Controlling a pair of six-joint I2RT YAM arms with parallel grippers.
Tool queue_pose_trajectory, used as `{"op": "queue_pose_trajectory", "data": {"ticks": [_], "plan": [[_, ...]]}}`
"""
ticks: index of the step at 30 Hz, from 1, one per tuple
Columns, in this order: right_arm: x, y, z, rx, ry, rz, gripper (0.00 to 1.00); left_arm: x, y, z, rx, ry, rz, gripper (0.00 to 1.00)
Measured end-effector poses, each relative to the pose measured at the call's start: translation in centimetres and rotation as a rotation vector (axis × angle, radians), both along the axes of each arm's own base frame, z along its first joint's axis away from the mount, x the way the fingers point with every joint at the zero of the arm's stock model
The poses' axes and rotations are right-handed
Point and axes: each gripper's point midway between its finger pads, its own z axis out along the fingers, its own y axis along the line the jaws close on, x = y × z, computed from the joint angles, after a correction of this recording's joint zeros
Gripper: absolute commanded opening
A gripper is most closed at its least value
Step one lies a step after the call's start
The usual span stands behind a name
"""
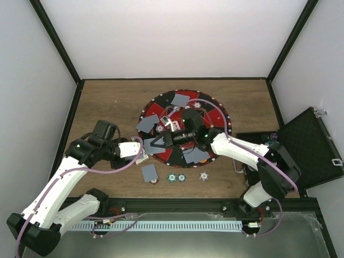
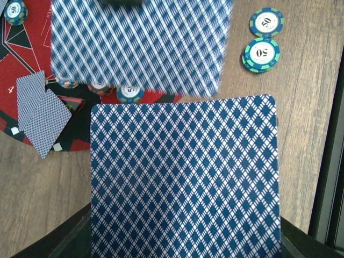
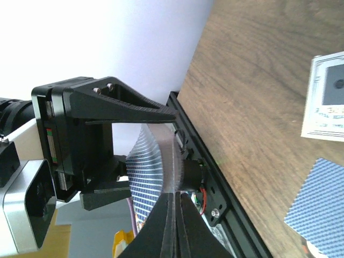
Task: Distribute texas hold em gaming equipment
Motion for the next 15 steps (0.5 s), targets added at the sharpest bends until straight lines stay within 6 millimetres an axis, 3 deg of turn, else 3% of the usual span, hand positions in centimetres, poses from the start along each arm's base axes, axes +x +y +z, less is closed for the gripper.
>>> {"op": "queue_pose_trajectory", "data": {"ticks": [5,9,15], "plan": [[2.4,-2.7,-0.6,-0.055,-0.030,-0.068,0.01,0.1,0.0,0.1,-0.002,-0.004,0.000,0.05],[5.8,-4.9,-1.5,-0.177,-0.100,-0.159,0.01,0.1,-0.1,0.1,-0.004,-0.006,0.000,0.05],[14.6,-6.5,-2.6,-0.486,-0.344,-0.343,0.01,0.1,-0.1,0.1,-0.003,-0.006,0.000,0.05]]}}
